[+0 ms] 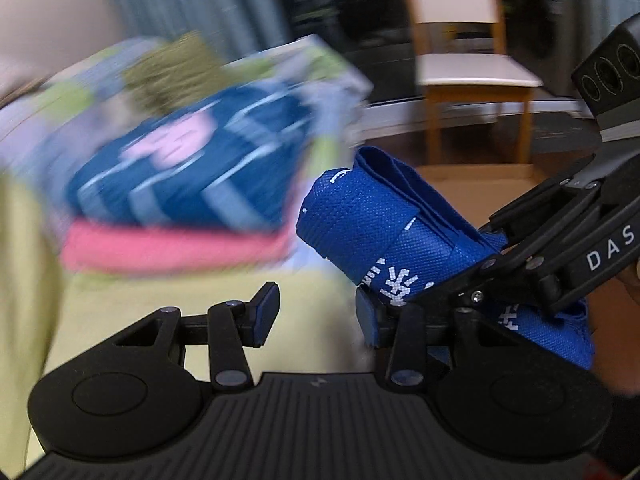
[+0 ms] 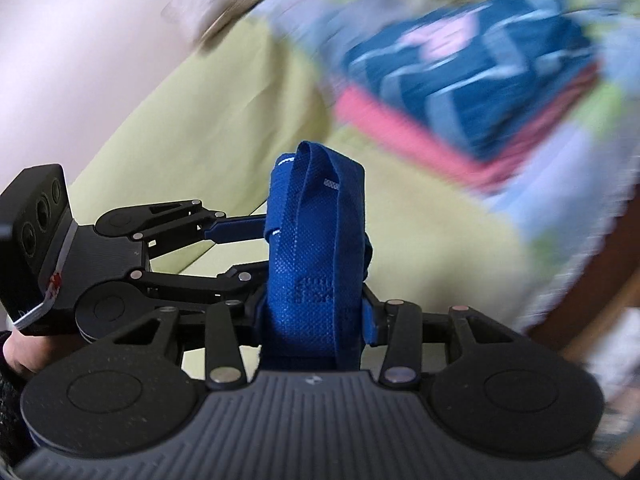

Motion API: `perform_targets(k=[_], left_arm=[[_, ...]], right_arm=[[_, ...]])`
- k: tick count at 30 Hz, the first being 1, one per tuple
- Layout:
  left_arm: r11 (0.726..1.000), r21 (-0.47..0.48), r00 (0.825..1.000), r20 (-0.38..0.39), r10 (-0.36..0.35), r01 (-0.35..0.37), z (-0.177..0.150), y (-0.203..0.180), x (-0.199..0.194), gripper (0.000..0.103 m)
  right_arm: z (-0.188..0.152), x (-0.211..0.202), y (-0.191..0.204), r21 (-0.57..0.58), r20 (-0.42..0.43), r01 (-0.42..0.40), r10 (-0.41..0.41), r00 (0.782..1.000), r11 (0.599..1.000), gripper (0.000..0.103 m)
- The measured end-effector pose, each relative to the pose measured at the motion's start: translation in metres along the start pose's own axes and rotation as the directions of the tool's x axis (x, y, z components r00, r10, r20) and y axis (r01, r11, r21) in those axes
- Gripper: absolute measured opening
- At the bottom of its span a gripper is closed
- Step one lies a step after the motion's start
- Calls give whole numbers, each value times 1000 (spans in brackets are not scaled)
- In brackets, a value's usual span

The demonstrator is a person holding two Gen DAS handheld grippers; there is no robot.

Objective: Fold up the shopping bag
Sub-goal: 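Carry the bundle with the right gripper into the cardboard box beside the shoes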

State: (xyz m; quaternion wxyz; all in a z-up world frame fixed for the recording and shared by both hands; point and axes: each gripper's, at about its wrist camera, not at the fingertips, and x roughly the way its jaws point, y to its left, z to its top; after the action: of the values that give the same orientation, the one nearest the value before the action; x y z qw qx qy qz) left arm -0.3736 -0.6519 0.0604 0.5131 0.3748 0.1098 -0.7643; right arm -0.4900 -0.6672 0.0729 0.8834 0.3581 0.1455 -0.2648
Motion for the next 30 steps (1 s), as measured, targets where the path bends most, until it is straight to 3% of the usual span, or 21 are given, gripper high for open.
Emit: perform_targets(k=[3,6,13,17,22,26,30], left_arm=[[993,51,995,16,-103,102,35,-41,35,47],[974,86,977,12,-211,209,56,-83,74,49],[915,130,922,-111,-370,383,62,-162,170,54],[896,130,899,-178,-400,425,49,-183,214,55],[897,61,881,-228,-415,438,24,-176,254,56],[895,-3,866,-250,-434,447,8,-164,280,57],[898,-14,861,-275,-427,440,2,-164,302,57]], right_arm=[[-1,-50,-46,74,64,94,-98,993,993,40],[-14,-87,-87,170,106,192,-211,972,967,40],[-63,-134,-178,395,108,340,-411,905,854,40],[-95,-129,-221,500,43,420,-506,862,757,40],[-136,-102,-265,592,-80,499,-569,818,633,40],[-152,-67,-290,594,-165,570,-608,776,567,40],[-159,-40,-308,605,-209,612,-640,739,509,40]])
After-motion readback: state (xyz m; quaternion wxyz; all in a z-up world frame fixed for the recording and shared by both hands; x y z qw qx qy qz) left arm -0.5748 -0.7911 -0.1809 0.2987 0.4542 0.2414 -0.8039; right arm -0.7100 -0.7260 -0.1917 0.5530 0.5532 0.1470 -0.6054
